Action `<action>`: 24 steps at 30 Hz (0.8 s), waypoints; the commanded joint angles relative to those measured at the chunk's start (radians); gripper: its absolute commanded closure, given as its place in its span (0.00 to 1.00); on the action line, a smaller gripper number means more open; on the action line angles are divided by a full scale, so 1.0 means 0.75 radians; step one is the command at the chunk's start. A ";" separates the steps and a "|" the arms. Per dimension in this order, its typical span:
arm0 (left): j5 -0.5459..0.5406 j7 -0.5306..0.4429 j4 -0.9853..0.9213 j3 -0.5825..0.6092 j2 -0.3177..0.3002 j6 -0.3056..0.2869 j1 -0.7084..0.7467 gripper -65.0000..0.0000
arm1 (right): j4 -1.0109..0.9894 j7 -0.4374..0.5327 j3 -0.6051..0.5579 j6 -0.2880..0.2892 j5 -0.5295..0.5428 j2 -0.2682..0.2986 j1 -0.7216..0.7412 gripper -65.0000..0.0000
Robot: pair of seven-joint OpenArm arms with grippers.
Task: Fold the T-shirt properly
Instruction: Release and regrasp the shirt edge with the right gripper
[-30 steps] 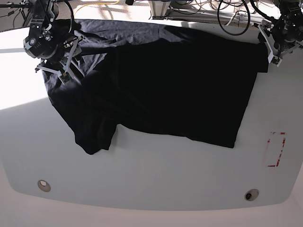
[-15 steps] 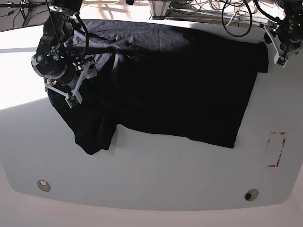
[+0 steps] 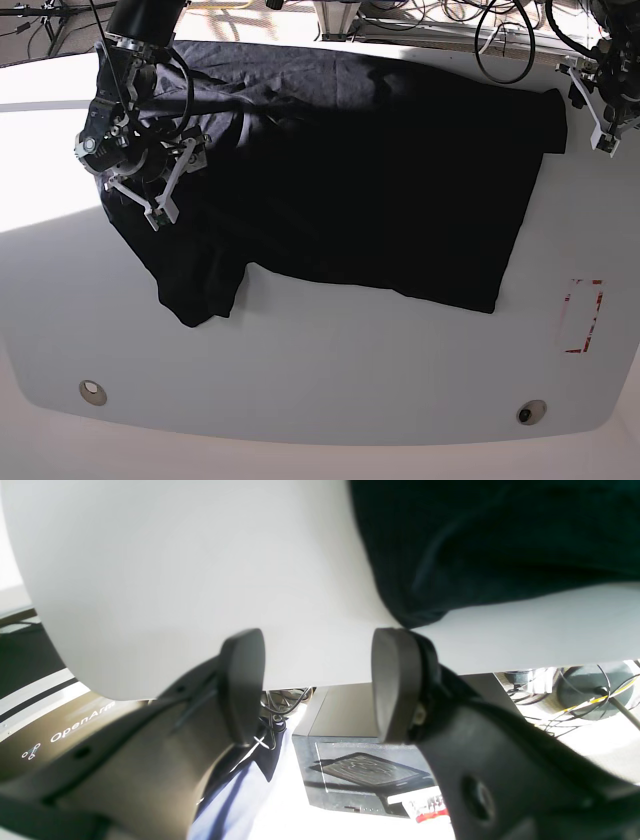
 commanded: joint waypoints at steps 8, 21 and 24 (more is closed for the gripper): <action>-0.012 -0.014 0.020 -0.007 -0.020 -0.001 -0.010 0.52 | 0.007 0.017 -0.007 0.001 0.016 -0.037 0.021 0.65; -0.010 -0.014 0.018 -0.005 -0.023 -0.001 -0.026 0.52 | 0.052 0.070 -0.001 0.001 0.016 -0.045 0.021 0.96; -0.010 -0.014 0.016 -0.005 -0.023 -0.001 -0.026 0.52 | 0.077 0.070 -0.001 0.001 0.016 -0.041 0.023 0.96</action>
